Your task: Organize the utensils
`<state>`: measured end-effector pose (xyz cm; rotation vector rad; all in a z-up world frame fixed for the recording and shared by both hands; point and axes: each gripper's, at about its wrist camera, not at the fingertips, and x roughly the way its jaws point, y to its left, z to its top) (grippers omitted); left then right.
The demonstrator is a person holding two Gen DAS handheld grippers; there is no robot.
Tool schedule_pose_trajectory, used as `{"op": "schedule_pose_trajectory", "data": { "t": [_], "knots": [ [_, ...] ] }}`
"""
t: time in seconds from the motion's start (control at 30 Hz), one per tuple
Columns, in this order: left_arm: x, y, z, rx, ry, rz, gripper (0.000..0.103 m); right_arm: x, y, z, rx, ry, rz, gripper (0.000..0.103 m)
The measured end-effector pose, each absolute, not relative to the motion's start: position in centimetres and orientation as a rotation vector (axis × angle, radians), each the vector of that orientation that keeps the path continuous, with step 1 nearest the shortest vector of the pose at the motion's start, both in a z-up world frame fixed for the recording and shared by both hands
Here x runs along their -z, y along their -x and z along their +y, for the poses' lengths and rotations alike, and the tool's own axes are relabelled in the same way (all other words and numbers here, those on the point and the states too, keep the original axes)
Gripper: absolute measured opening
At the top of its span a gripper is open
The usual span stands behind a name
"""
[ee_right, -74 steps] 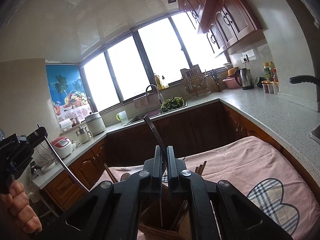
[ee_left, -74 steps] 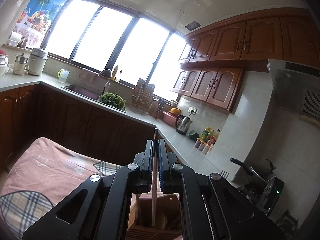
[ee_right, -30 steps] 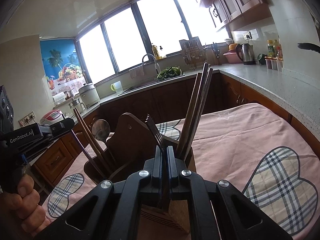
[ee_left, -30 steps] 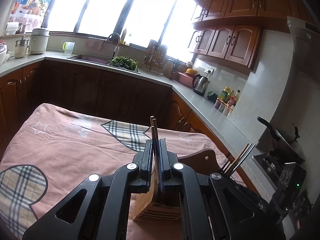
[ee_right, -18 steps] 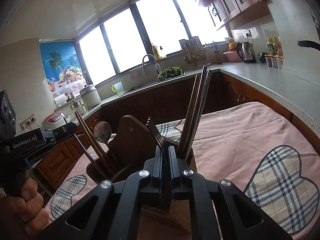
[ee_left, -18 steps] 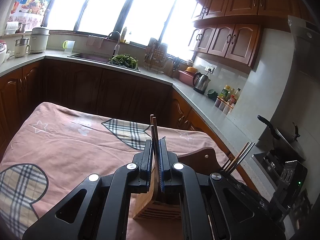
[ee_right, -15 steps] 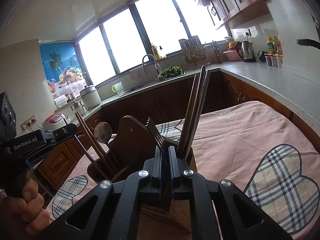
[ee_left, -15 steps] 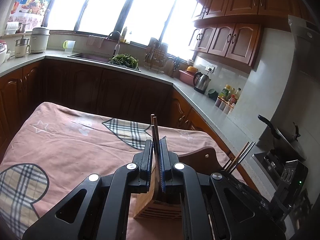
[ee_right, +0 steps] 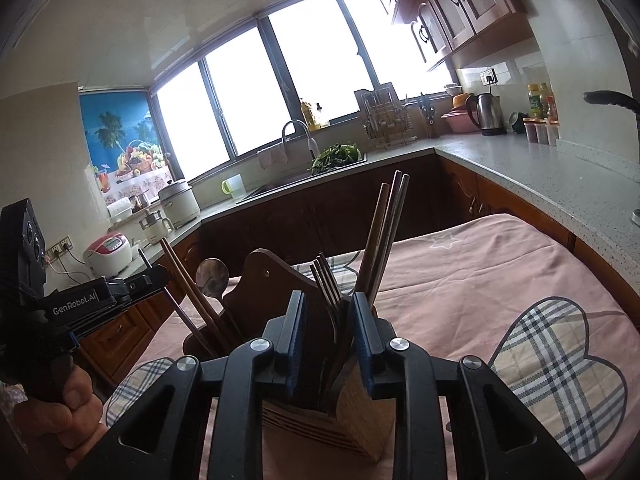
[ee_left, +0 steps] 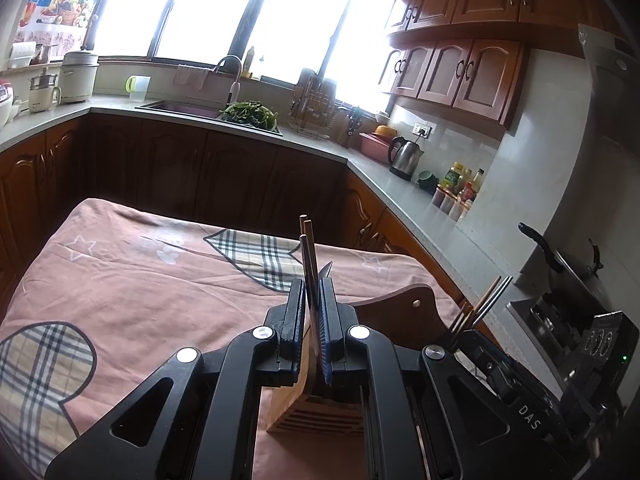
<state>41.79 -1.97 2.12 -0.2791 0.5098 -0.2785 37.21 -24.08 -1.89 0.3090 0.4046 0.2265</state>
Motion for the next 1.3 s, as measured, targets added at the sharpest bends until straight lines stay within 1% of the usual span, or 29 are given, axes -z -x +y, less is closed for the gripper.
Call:
{"op": "schedule_pose_trajectory", "data": {
  "t": [0.1,0.2,0.3,0.33,0.37,0.4,0.43,0.47,0.5,0.53,0.57,0.6,0.67,0.7,0.73,0.77,0.8,0.83,0.87,1.03,1.3],
  "knots": [
    [-2.0,-41.8,-2.0,0.279,0.277,0.514,0.006,1.9,-37.0,-24.4,-0.211,-0.312,0.401,0.035],
    [-2.0,-41.8,-2.0,0.278,0.278,0.514,0.007,1.8,-36.8,-24.9,-0.198,-0.318,0.398,0.035],
    [-2.0,-41.8,-2.0,0.280,0.280,0.519,0.007,2.0,-37.0,-25.1,-0.195,-0.318,0.411,0.044],
    [-2.0,-41.8,-2.0,0.281,0.279,0.520,0.011,2.0,-37.0,-25.2,-0.194,-0.321,0.413,0.044],
    [-1.9,-41.7,-2.1,0.280,0.277,0.518,0.020,2.0,-36.9,-25.3,-0.195,-0.325,0.413,0.044],
    [-1.9,-41.6,-2.0,0.276,0.275,0.515,0.025,2.0,-36.8,-25.4,-0.196,-0.327,0.412,0.046],
    [-1.9,-41.5,-2.0,0.271,0.273,0.510,0.032,2.0,-36.7,-25.4,-0.197,-0.327,0.411,0.049],
    [-1.9,-41.4,-2.0,0.270,0.271,0.508,0.035,2.0,-36.6,-25.4,-0.197,-0.327,0.410,0.051],
    [-1.9,-41.3,-1.9,0.272,0.271,0.509,0.036,2.0,-36.5,-25.4,-0.198,-0.325,0.409,0.054],
    [-1.9,-41.2,-1.9,0.272,0.272,0.511,0.042,2.0,-36.4,-25.4,-0.198,-0.324,0.408,0.061],
    [-1.9,-41.2,-1.8,0.268,0.274,0.513,0.051,2.0,-36.2,-25.4,-0.200,-0.323,0.407,0.065],
    [-1.8,-41.0,-1.6,0.265,0.276,0.512,0.055,2.0,-36.1,-25.4,-0.203,-0.322,0.405,0.071],
    [-1.8,-40.7,-1.4,0.258,0.279,0.511,0.065,2.0,-35.7,-25.4,-0.203,-0.319,0.404,0.077],
    [-1.8,-40.5,-1.2,0.255,0.282,0.515,0.069,2.1,-35.5,-25.5,-0.203,-0.319,0.404,0.082],
    [-1.8,-40.3,-1.1,0.252,0.287,0.515,0.079,2.0,-35.3,-25.6,-0.203,-0.321,0.403,0.087],
    [-1.8,-40.0,-0.9,0.248,0.293,0.509,0.082,2.0,-35.1,-25.7,-0.202,-0.324,0.402,0.089],
    [-1.8,-39.7,-0.7,0.242,0.295,0.506,0.083,2.0,-35.0,-25.8,-0.200,-0.326,0.400,0.092],
    [-1.8,-39.6,-0.6,0.236,0.296,0.510,0.087,2.0,-34.8,-25.9,-0.197,-0.327,0.400,0.096],
    [-1.8,-39.4,-0.4,0.232,0.299,0.514,0.091,2.0,-34.7,-26.0,-0.196,-0.327,0.401,0.098],
    [-1.8,-38.1,0.4,0.223,0.311,0.517,0.095,1.6,-33.7,-26.2,-0.194,-0.327,0.397,0.101],
    [-1.7,-34.5,1.7,0.210,0.321,0.524,0.099,0.6,-30.8,-26.0,-0.212,-0.330,0.395,0.102]
  ]
}}
